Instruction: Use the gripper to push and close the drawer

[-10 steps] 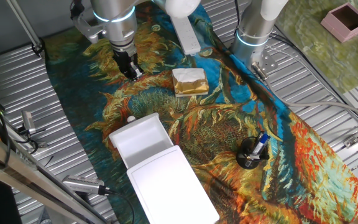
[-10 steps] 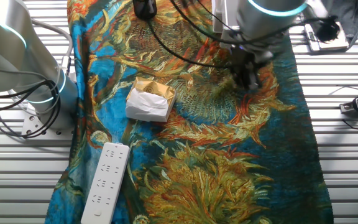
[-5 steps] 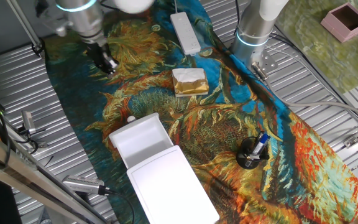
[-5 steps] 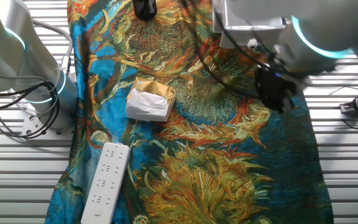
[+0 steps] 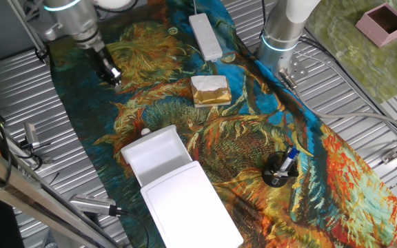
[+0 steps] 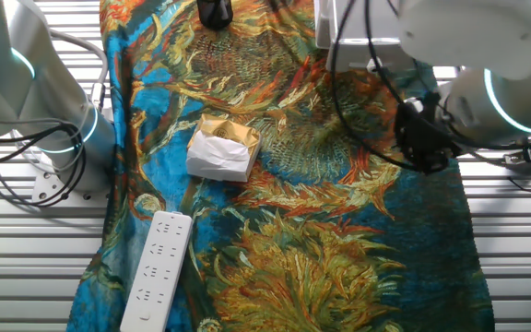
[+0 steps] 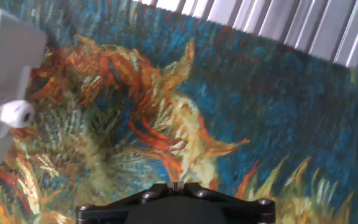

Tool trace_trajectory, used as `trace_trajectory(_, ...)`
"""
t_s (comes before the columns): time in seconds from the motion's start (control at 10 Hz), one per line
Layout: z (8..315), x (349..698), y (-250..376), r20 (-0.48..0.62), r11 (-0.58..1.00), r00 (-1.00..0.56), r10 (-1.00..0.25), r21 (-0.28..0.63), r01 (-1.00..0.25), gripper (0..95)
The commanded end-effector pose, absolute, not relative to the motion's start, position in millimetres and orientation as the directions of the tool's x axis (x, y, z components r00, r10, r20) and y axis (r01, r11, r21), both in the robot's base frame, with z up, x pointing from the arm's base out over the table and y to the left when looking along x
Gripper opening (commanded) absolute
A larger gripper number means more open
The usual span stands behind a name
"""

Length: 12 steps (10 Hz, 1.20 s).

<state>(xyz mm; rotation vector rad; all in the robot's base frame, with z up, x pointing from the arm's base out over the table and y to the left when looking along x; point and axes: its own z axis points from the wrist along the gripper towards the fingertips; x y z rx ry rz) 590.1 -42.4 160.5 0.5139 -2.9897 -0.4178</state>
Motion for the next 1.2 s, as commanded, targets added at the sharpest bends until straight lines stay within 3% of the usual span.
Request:
trace_trajectory(0.1, 155.1, 596.1, -20.5, 0.035, 0.927, -0.957, -0.286, 0.264, -0.267, 0.0)
trace_trajectory(0.2, 153.2, 597.1, -13.3, 0.034, 0.929, -0.959, -0.28, 0.263, -0.261, 0.0)
trace_trajectory(0.3, 151.3, 598.7, -3.9, 0.033, 0.93, -0.962, -0.271, 0.267, -0.252, 19.0)
trace_trajectory(0.5, 150.5, 599.6, 10.8, 0.038, 0.935, -0.966, -0.256, 0.265, -0.237, 19.0)
trace_trajectory(0.6, 150.1, 600.1, 20.0, 0.039, 0.938, -0.969, -0.244, 0.265, -0.226, 38.0)
trace_trajectory(1.2, 158.2, 621.1, 62.2, 0.045, 0.946, -0.984, -0.173, 0.285, -0.154, 38.0)
